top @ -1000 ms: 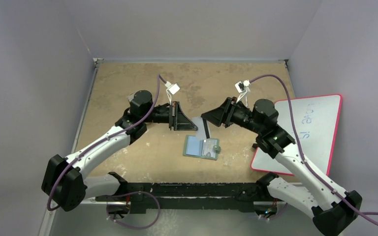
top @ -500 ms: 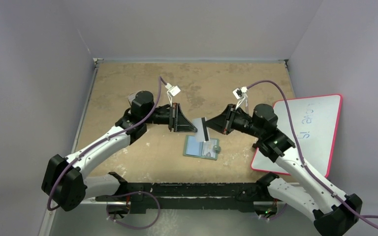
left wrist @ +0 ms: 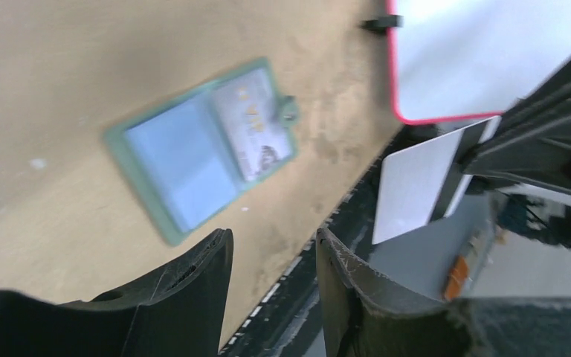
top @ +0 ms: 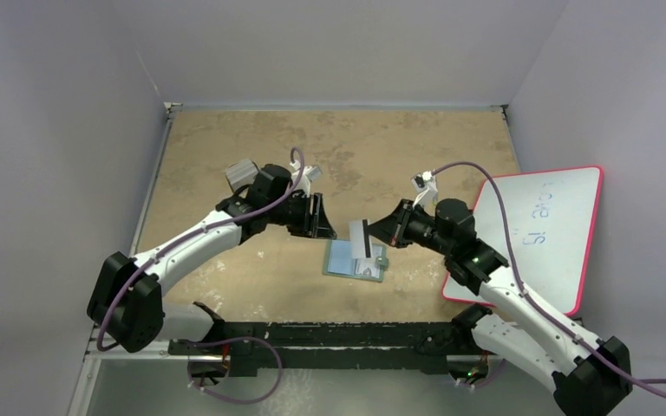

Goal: Put the credit cards into the card holder
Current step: Pick up the credit card from the storage box, then insert the credit card into the card holder.

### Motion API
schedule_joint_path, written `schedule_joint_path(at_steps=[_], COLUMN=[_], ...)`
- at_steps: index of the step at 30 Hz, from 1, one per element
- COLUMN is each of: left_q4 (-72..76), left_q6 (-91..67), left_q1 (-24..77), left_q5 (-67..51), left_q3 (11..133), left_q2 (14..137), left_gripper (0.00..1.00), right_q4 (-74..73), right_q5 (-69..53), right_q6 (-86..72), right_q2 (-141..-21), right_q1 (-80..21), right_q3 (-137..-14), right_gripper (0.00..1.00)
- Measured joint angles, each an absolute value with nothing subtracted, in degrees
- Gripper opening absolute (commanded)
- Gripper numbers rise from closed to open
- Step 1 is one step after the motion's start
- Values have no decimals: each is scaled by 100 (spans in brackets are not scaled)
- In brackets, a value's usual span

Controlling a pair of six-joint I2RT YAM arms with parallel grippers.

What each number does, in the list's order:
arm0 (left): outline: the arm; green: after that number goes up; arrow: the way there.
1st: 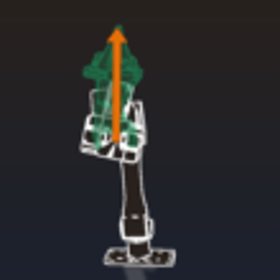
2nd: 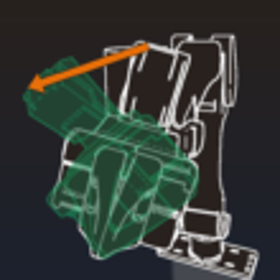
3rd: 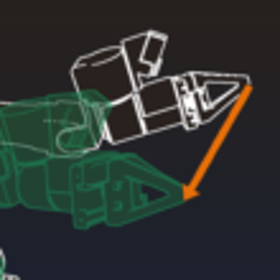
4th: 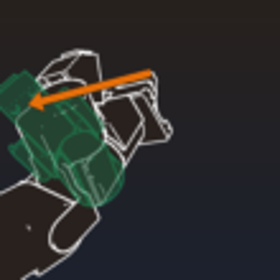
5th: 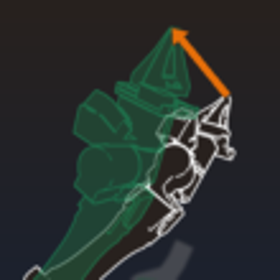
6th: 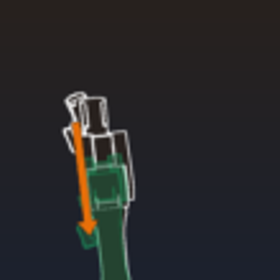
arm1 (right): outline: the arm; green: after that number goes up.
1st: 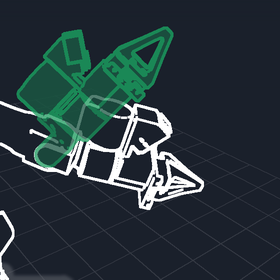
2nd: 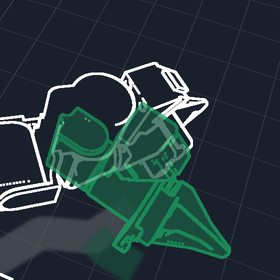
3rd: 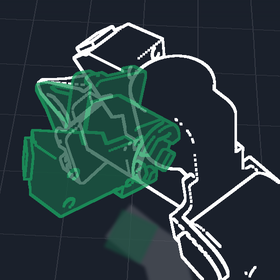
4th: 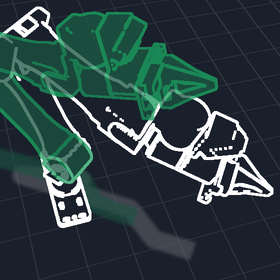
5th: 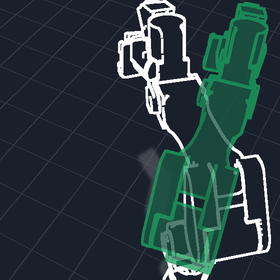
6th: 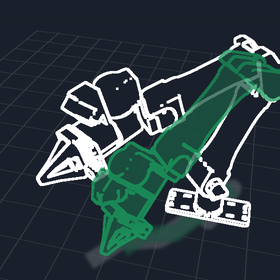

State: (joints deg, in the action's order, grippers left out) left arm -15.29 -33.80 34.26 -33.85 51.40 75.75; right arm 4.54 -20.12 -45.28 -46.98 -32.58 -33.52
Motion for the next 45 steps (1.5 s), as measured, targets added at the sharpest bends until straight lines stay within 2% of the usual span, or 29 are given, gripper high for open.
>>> schedule_joint_path(at_steps=[5,11,27,39,45], left_q4=[-1839,-1470,-344,-139,-91], left_q6=[-3336,-3603,-4296,-4550,-4550], left_q1=[3426,3483,4014,4313,4324], left_q5=[-2379,-1859,-1732,-1568,-1507], left_q3=[5094,4584,4056,3938,3907], left_q2=[7728,8060,9017,9065,9065], left_gripper=[43,38,21,8,6], right_q4=[499,749,1925,2462,2622], right_q5=[-1621,-1317,-954,-628,-615], right_q6=[-4615,-4825,-5052,-5100,-5028], right_q2=[-4960,-5651,-6425,-6532,-6670], right_q1=[-3256,-3258,-3256,-3251,-3214], right_q3=[-3009,-2720,-2231,-1699,-1675], right_gripper=[0,0,0,0,0])
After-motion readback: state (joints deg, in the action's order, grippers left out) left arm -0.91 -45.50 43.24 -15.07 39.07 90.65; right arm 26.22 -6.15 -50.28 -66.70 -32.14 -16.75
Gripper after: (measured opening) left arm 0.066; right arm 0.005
